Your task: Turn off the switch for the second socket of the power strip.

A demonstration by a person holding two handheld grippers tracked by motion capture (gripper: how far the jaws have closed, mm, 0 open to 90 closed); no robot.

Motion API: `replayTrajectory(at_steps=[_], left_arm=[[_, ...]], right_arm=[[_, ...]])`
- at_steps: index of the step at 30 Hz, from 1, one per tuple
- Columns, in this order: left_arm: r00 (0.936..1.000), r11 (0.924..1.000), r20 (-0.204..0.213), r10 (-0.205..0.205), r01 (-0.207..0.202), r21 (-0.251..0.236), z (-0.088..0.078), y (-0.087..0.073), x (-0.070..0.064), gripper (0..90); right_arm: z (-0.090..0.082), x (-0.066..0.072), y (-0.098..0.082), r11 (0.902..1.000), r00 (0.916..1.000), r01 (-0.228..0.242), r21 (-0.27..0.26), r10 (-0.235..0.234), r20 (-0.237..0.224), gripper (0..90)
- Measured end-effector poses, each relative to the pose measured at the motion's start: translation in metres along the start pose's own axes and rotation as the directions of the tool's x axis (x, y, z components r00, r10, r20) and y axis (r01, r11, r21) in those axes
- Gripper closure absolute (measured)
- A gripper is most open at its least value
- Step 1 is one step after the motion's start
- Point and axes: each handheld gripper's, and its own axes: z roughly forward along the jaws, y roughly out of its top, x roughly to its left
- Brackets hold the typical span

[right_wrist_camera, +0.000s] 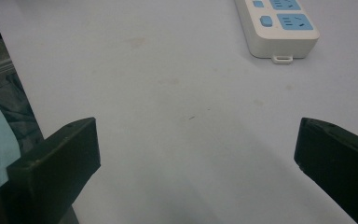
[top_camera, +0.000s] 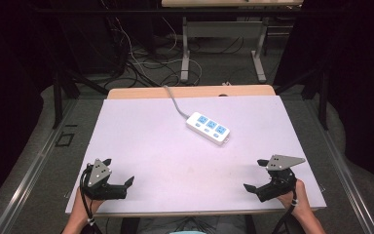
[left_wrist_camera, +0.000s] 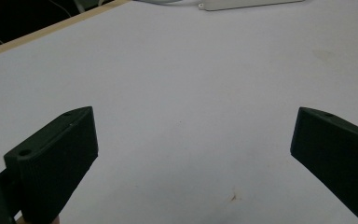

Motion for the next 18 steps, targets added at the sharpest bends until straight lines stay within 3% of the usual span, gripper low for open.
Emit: replayTrajectory(at_steps=[16, 18], left_arm=[[0.9998, 0.9998, 0.007, 0.019, -0.019, 0.005, 0.0012, 0.0009, 0.0004, 1.1], [0.9997, 0.9997, 0.011, 0.023, -0.023, 0.008, 0.0017, 0.0014, -0.0006, 1.1]], right_arm=[[0.006, 0.002, 0.0025, 0.9998, 0.9999, -0.003, 0.02, 0.003, 0.017, 0.0], [0.0072, 0.0012, 0.004, 0.9995, 0.9998, 0.019, 0.025, -0.019, 0.006, 0.0]])
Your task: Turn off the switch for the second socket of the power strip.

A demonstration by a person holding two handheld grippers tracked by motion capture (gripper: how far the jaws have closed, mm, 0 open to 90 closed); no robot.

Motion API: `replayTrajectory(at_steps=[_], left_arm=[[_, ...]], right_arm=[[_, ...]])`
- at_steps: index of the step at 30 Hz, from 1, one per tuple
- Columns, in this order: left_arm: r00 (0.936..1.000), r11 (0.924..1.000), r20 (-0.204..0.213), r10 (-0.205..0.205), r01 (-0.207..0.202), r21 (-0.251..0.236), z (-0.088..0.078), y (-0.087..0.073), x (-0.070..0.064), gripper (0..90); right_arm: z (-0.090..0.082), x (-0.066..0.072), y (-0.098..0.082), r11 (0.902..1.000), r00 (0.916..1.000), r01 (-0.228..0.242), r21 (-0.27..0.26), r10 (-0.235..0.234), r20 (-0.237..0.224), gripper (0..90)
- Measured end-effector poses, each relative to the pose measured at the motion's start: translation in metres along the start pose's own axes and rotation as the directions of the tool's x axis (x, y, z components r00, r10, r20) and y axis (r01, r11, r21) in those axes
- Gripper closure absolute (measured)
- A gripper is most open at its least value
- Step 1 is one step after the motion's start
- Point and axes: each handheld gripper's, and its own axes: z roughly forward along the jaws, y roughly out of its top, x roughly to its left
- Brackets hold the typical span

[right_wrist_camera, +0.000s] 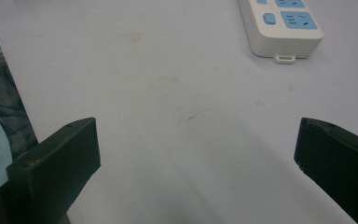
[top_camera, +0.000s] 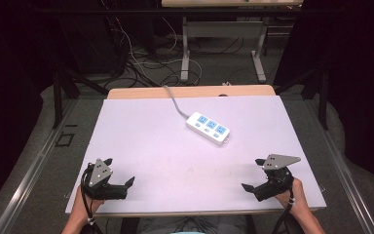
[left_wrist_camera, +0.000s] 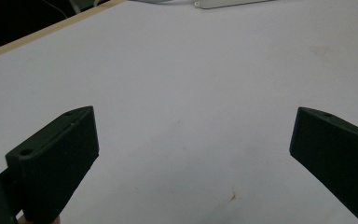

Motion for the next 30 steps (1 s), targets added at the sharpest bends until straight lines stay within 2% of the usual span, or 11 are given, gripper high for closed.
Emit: replayTrajectory(at_steps=[2, 5, 9, 12, 14, 16, 19, 24, 25, 30], left_arm=[[1.0, 1.0, 0.0, 0.002, -0.002, 0.001, 0.0, 0.0, 0.0, 1.0], [1.0, 1.0, 0.001, 0.005, -0.005, -0.001, 0.0, 0.0, 0.0, 1.1], [1.0, 1.0, 0.01, -0.001, 0.001, 0.003, 0.0, -0.001, 0.0, 1.1], [0.9999, 0.9999, 0.014, 0.008, -0.008, 0.006, 0.001, -0.001, 0.0, 1.1], [0.9997, 0.9997, 0.002, 0.024, -0.024, 0.003, 0.002, -0.001, 0.0, 1.1], [0.9998, 0.9998, 0.014, 0.016, -0.016, 0.015, 0.002, 0.0, -0.001, 1.1], [0.9998, 0.9997, 0.01, 0.02, -0.02, 0.012, 0.003, 0.0, -0.001, 1.3], [0.9992, 0.999, 0.008, 0.039, -0.039, 0.02, 0.003, 0.0, 0.0, 1.3], [0.9994, 0.9993, 0.018, 0.029, -0.03, 0.025, 0.004, 0.0, -0.001, 1.3], [0.9995, 0.999, 0.015, 0.028, -0.029, 0.033, 0.004, 0.0, -0.001, 1.3]], right_arm=[[0.002, 0.001, 0.001, 1.0, 0.9999, 0.003, -0.005, -0.003, 0.014, 0.0], [0.002, 0.001, 0.004, 0.9999, 1.0, 0.004, 0.011, -0.004, 0.002, 0.0], [0.006, 0.001, 0.01, 0.9997, 0.9997, 0.023, -0.006, -0.023, 0.009, 0.0], [0.008, 0.0, 0.015, 0.9996, 0.9996, 0.027, -0.002, -0.027, 0.007, 0.0], [0.008, 0.0, 0.016, 0.9997, 0.9997, 0.021, -0.007, -0.021, 0.011, 0.0], [0.009, -0.001, 0.018, 0.9993, 0.9994, 0.034, -0.014, -0.034, 0.011, 0.0], [0.008, -0.003, 0.021, 0.9997, 0.9996, 0.026, 0.005, -0.026, 0.009, 0.0], [0.011, -0.006, 0.025, 0.9998, 0.9996, 0.013, -0.014, -0.012, 0.027, 0.0], [0.011, -0.006, 0.025, 0.9998, 0.9996, 0.013, -0.014, -0.012, 0.027, 0.0], [0.013, -0.01, 0.03, 0.9999, 0.9993, 0.015, -0.004, -0.015, 0.035, 0.0]])
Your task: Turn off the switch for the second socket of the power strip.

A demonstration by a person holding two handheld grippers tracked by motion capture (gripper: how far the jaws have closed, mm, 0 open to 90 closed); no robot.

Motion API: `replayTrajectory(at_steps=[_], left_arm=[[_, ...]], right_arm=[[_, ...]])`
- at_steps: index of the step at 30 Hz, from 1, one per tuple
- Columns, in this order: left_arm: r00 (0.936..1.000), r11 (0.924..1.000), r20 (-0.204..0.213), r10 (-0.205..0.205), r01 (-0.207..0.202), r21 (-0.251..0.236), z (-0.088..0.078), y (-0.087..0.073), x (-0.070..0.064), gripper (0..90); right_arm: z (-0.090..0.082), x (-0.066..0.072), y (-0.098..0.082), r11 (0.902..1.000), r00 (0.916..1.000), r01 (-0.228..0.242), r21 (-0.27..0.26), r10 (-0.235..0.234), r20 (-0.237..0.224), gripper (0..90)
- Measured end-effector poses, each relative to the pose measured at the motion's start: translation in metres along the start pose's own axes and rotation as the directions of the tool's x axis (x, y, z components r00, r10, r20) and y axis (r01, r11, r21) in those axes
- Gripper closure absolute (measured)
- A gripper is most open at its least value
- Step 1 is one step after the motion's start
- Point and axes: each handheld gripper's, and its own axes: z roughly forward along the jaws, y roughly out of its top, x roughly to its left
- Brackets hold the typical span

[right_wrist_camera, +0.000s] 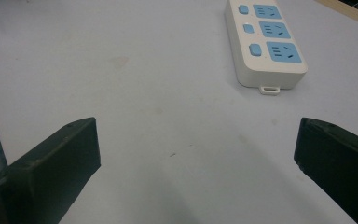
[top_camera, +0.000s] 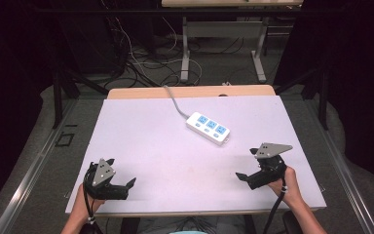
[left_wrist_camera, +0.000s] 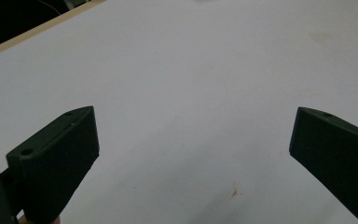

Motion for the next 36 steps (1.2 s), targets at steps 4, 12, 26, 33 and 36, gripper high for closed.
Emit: replayTrajectory(at_steps=[4, 12, 26, 33, 36], left_arm=[[1.0, 1.0, -0.003, 0.0, 0.0, 0.003, 0.0, 0.0, 0.0, 1.3], [1.0, 1.0, -0.002, 0.009, -0.009, 0.002, 0.002, 0.0, 0.0, 1.3], [0.9997, 0.9996, 0.009, 0.024, -0.024, 0.018, 0.003, 0.0, -0.001, 1.3], [0.9996, 0.9995, 0.008, 0.026, -0.026, 0.016, 0.003, 0.0, 0.0, 1.3], [0.9996, 0.9996, 0.008, 0.026, -0.026, 0.012, 0.004, -0.001, 0.0, 1.2]], right_arm=[[0.005, -0.004, 0.002, 0.9998, 0.9998, -0.017, 0.004, 0.017, 0.005, 0.0], [0.015, -0.014, 0.01, 0.9999, 0.9999, -0.016, 0.005, 0.016, 0.004, 0.0], [0.031, -0.026, 0.022, 0.9997, 0.9998, -0.017, 0.02, 0.017, -0.008, 0.0], [0.038, -0.032, 0.027, 0.9995, 0.9998, -0.02, 0.026, 0.02, -0.005, 0.1], [0.04, -0.036, 0.031, 0.9992, 0.9997, -0.022, 0.034, 0.023, -0.007, 0.1]])
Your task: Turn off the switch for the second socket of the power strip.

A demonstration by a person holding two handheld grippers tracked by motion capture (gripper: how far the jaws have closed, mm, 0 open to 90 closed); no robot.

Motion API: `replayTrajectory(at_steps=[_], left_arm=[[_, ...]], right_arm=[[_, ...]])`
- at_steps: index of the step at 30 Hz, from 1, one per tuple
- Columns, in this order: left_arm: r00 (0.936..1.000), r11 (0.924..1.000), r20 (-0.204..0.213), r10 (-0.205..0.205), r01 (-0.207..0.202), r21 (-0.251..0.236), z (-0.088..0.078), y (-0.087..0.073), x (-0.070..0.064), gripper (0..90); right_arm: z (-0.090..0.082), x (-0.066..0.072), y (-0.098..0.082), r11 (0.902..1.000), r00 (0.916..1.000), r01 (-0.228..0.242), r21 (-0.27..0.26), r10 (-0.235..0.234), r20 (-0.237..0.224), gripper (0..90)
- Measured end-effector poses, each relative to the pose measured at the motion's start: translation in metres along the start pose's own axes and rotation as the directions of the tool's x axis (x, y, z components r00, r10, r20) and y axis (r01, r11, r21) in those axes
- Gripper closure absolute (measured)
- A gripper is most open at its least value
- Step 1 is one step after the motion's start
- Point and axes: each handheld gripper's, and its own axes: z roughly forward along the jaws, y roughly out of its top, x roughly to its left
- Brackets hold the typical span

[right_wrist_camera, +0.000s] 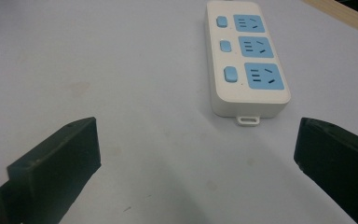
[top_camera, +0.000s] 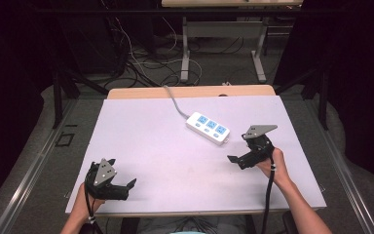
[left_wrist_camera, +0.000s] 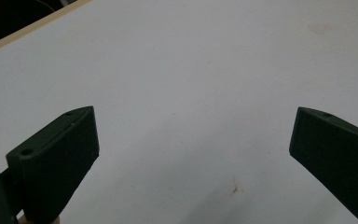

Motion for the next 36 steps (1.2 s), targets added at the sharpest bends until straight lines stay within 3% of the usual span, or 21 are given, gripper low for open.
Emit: replayTrajectory(at_steps=[6, 7, 23, 36], left_arm=[[0.9999, 0.9998, 0.0, 0.015, -0.015, 0.009, 0.001, 0.001, 0.0, 1.1], [1.0, 0.9999, 0.009, 0.0, 0.0, 0.011, 0.001, 0.001, -0.001, 1.1], [0.9999, 0.9998, 0.008, 0.01, -0.01, 0.015, 0.003, 0.001, 0.001, 1.0], [0.9999, 0.9999, 0.003, 0.012, -0.012, 0.007, 0.004, 0.001, 0.0, 0.9]], right_arm=[[0.008, -0.007, 0.004, 0.9999, 0.9999, -0.016, 0.003, 0.016, -0.005, 0.1], [0.008, -0.007, 0.004, 0.9999, 0.9999, -0.016, 0.003, 0.016, -0.005, 0.1], [0.032, -0.025, 0.018, 0.9984, 0.9988, -0.045, 0.034, 0.046, -0.018, 0.1], [0.047, -0.032, 0.024, 0.997, 0.9976, -0.06, 0.049, 0.061, -0.03, 0.0]])
